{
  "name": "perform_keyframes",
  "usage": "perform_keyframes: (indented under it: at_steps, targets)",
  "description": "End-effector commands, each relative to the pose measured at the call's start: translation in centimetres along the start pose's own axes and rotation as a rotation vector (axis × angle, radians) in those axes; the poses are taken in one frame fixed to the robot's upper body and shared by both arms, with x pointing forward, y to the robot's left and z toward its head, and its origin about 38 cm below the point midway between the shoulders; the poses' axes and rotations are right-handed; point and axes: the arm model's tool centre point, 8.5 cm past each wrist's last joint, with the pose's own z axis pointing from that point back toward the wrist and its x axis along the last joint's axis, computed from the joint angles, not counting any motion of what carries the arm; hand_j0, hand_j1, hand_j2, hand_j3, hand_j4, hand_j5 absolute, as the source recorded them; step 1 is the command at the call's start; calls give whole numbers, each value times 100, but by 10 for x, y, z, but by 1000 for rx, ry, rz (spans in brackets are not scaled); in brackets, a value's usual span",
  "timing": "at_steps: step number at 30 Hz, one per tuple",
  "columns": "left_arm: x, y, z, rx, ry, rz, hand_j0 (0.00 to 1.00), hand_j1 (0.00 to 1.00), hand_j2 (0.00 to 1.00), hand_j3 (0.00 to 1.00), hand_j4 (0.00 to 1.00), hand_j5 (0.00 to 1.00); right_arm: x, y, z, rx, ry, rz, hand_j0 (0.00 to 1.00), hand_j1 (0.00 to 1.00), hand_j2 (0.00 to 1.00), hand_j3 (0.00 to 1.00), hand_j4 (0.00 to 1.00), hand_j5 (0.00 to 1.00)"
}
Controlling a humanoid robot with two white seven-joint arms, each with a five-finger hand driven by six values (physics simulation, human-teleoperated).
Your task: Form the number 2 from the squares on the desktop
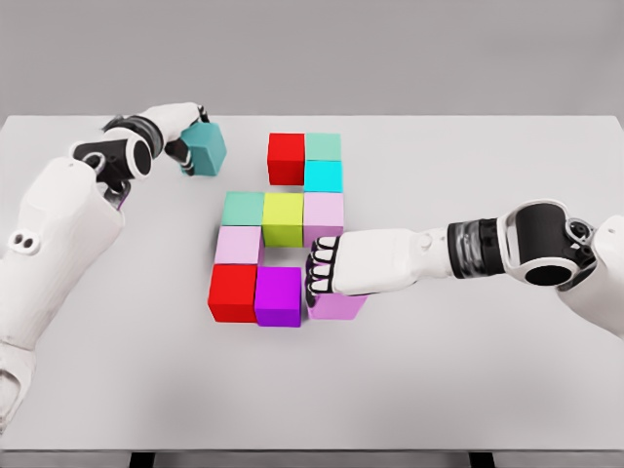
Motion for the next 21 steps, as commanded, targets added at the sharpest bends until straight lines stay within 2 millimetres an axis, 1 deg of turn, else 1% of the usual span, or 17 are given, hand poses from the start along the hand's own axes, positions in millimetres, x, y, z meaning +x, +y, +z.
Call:
perform_keyframes:
  at_steps: [1,4,6,7,8,9,16,19,20,21]
  targets:
    - [17,2,-3,23,-1,7,34,34,34,34,34,34,0,-1,0,-5,1,-5,44,44,44,44,44,44]
    - [26,0,-4,25,4,26,34,34,34,34,34,34,0,-1,1,-6,2,-5,44,44,44,44,44,44]
    - [37,-1,-4,34,7,16,34,34,34,34,34,34,0,-1,1,-6,2,-5,44,44,44,44,44,44]
    - [37,-2,-4,34,12,21,34,34,34,34,34,34,-1,-1,1,-5,3,-6,46,46,46,46,46,46]
    - [37,-3,-4,33,20,27,34,34,34,34,34,34,-1,-1,1,-7,3,-4,78,78,78,78,78,78]
    - [36,-2,-4,33,27,30,34,34,34,34,34,34,-1,-1,1,-5,4,-5,100,100,100,100,100,100]
    - [40,-7,-4,33,71,58,34,34,34,34,34,34,-2,-7,3,-28,6,-6,100,100,100,100,100,100]
    - [43,-8,-4,34,83,66,34,34,34,34,34,34,-11,-17,18,-63,44,-5,100,100,100,100,100,100]
    - [42,-8,-4,34,89,73,34,34,34,34,34,34,-15,-20,27,-79,60,-10,100,100,100,100,100,100]
    - [45,-9,-4,33,94,83,34,34,34,34,34,34,-19,-18,39,-71,82,-20,100,100,100,100,100,100]
